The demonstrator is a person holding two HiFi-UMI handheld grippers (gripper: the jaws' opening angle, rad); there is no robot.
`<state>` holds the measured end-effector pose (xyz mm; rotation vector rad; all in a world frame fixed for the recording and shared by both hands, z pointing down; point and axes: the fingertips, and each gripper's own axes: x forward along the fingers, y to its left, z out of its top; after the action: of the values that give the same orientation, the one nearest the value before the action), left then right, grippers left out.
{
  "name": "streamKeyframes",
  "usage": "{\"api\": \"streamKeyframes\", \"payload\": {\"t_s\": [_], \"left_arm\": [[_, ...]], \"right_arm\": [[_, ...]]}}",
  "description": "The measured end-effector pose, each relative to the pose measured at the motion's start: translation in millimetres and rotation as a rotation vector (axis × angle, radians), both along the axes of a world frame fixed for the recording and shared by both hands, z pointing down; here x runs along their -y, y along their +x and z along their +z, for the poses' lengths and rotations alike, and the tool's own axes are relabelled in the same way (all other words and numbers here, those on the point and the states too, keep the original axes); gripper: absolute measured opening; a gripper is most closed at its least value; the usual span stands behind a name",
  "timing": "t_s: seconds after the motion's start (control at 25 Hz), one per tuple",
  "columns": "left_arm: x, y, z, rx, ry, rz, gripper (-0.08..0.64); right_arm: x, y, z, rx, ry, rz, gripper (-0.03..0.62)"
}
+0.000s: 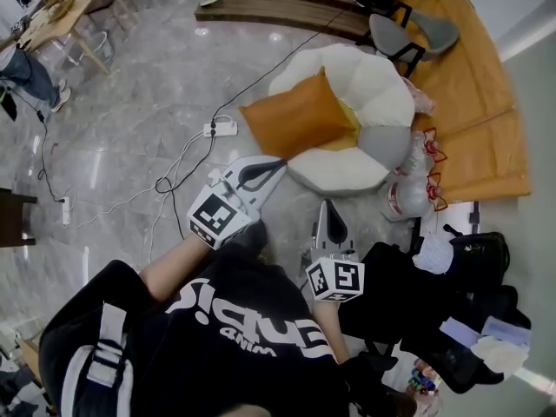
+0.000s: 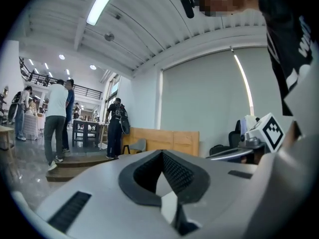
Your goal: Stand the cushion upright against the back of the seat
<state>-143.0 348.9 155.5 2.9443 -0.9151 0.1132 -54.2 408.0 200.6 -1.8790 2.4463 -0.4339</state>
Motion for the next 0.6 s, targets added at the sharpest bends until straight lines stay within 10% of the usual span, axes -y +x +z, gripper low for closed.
{"api": "streamKeyframes", "payload": {"t_s": [0.6], "left_arm": [[127, -12, -3, 0.006, -0.002, 0.072, 0.008]], "right_arm": [[134, -11, -18, -0.018, 0.025, 0.057, 0.020]]}}
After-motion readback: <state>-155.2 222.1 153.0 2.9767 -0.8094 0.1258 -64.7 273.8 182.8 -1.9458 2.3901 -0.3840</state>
